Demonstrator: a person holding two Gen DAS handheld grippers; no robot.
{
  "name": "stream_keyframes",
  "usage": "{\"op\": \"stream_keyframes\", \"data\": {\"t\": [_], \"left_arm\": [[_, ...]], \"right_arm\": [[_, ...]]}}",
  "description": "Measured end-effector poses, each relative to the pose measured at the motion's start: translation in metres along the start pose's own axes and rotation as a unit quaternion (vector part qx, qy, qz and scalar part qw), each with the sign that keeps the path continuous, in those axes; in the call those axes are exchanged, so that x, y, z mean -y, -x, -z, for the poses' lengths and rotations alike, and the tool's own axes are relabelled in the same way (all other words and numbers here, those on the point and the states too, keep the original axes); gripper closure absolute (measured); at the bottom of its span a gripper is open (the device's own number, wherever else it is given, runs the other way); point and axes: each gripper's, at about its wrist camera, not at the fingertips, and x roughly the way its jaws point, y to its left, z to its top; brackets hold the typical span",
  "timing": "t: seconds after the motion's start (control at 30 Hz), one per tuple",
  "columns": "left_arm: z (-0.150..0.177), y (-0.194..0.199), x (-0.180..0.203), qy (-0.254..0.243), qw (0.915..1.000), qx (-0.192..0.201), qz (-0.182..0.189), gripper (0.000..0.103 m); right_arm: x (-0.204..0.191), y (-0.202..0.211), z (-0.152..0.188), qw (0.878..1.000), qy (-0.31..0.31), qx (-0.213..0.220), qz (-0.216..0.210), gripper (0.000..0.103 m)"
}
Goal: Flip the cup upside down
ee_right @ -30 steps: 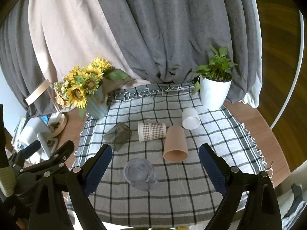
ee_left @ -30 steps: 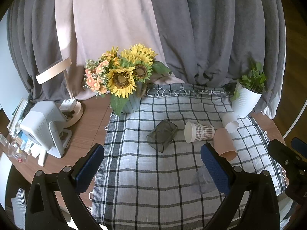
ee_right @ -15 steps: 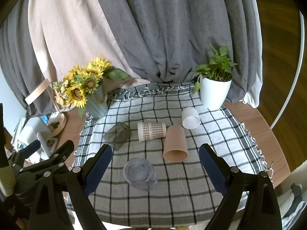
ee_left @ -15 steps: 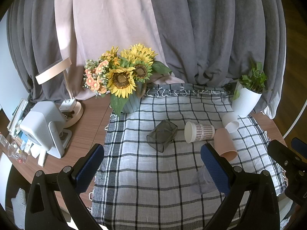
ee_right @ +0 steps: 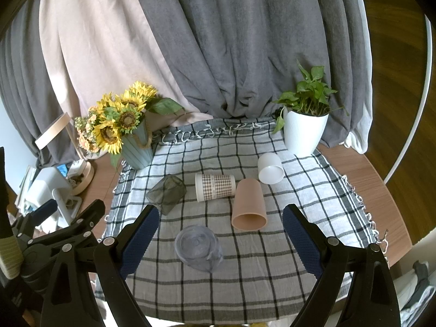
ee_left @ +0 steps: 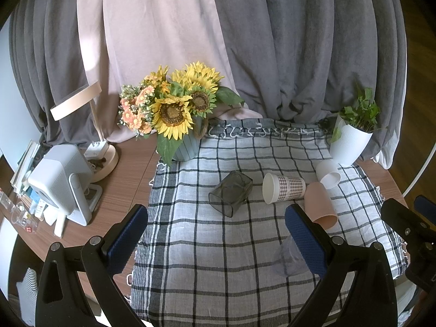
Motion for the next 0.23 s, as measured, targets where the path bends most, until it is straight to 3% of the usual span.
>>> {"op": "stream_keyframes", "data": {"t": [0.23], "left_arm": [[0.0, -0.0017, 0.001, 0.0, 1.0, -0.001, 0.0, 0.0]], "right_arm": [[-0.0002, -0.0005, 0.0004, 1.0, 0.0, 0.0, 0.0, 0.011]]}}
